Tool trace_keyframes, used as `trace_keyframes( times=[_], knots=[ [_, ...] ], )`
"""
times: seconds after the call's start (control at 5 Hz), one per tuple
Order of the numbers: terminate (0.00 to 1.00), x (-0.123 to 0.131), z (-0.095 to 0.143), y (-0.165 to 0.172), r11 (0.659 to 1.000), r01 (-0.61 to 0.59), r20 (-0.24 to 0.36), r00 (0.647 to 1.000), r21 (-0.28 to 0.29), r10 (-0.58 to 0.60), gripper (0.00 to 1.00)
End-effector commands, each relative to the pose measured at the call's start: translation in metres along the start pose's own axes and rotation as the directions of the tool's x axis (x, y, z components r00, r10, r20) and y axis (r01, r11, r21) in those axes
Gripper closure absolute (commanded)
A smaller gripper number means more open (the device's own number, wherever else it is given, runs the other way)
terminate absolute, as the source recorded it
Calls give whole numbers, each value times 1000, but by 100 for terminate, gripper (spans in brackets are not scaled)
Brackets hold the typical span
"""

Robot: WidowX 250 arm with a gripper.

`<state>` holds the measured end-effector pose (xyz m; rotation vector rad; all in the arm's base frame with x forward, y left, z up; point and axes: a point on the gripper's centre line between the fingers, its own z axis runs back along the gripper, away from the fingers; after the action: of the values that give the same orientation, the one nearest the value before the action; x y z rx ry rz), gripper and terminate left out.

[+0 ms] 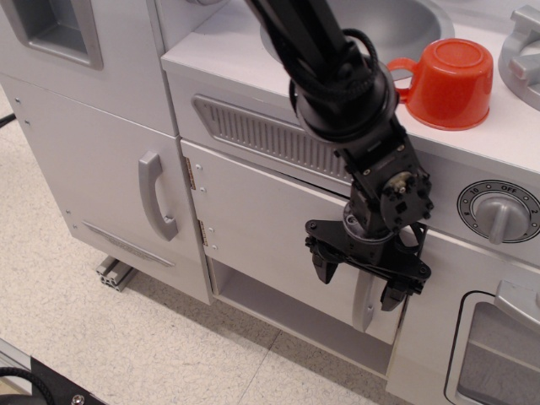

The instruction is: Open cabinet

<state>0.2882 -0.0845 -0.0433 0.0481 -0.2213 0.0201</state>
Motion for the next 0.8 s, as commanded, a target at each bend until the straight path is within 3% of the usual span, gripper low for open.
trace_keyframes(
  times=[0.0,0.2,0.6],
  knots=[
    [0,15,12,-4,999,-11,70,997,-32,13,100],
    [0,11,13,-4,999,-1,84,996,-38,4,100],
    [0,-27,21,10,995,86,71,994,-42,-83,100]
  ],
)
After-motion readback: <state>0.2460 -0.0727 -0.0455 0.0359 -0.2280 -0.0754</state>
